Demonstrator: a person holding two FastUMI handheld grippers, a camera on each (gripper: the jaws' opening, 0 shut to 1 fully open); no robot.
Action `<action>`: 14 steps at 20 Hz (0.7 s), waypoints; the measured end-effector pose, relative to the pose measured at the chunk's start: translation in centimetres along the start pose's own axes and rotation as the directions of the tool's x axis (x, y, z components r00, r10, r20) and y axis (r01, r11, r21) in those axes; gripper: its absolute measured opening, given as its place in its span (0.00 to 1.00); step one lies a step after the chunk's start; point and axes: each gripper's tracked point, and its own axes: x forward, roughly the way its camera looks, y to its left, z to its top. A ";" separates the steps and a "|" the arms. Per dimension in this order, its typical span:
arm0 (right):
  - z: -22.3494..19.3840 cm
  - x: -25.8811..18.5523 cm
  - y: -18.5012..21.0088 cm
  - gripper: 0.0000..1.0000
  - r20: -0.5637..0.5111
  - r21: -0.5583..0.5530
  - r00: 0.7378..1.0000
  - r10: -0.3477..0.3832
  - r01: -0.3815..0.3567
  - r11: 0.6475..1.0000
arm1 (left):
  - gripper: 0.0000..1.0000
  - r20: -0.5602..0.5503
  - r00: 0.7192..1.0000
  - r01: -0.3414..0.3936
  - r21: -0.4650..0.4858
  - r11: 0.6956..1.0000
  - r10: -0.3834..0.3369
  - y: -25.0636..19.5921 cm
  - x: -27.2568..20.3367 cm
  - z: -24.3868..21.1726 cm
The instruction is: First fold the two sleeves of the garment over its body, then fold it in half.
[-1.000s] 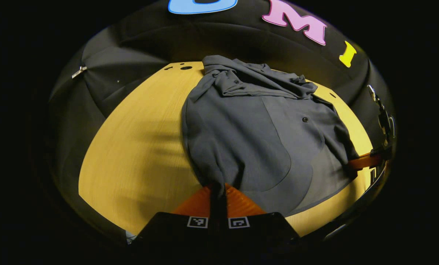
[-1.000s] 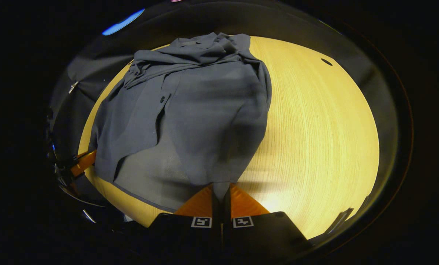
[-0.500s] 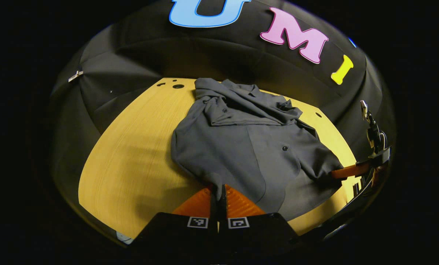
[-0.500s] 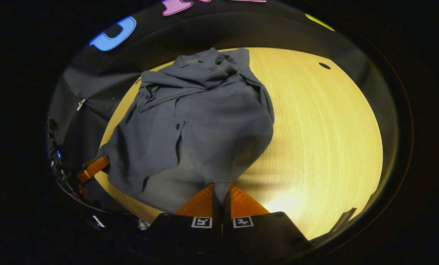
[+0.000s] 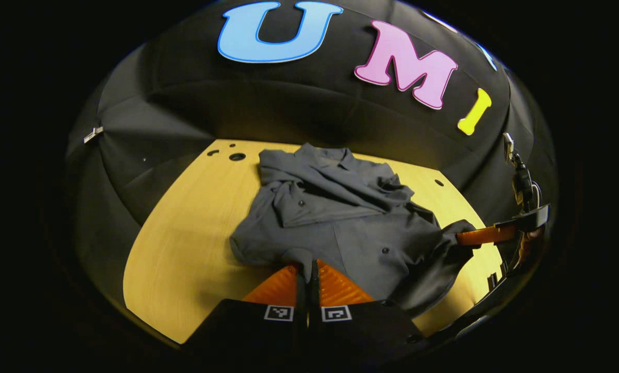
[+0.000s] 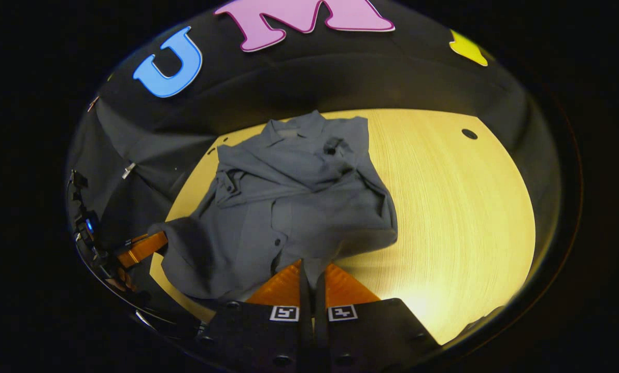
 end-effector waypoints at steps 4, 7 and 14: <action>4.1 0.4 0.5 0.06 0.060 -0.028 0.998 0.015 -0.014 1.000 | 0.02 0.059 0.998 -0.008 -0.026 1.000 0.009 0.5 0.8 4.5; 7.3 0.8 0.5 0.06 0.106 -0.059 0.994 0.021 -0.015 0.998 | 0.05 0.104 0.994 -0.017 -0.034 0.999 0.021 0.8 1.8 7.9; 14.7 3.6 -0.1 0.06 0.187 -0.067 0.982 0.031 -0.019 0.998 | 0.05 0.182 0.982 -0.043 -0.021 0.999 0.046 1.3 6.1 15.6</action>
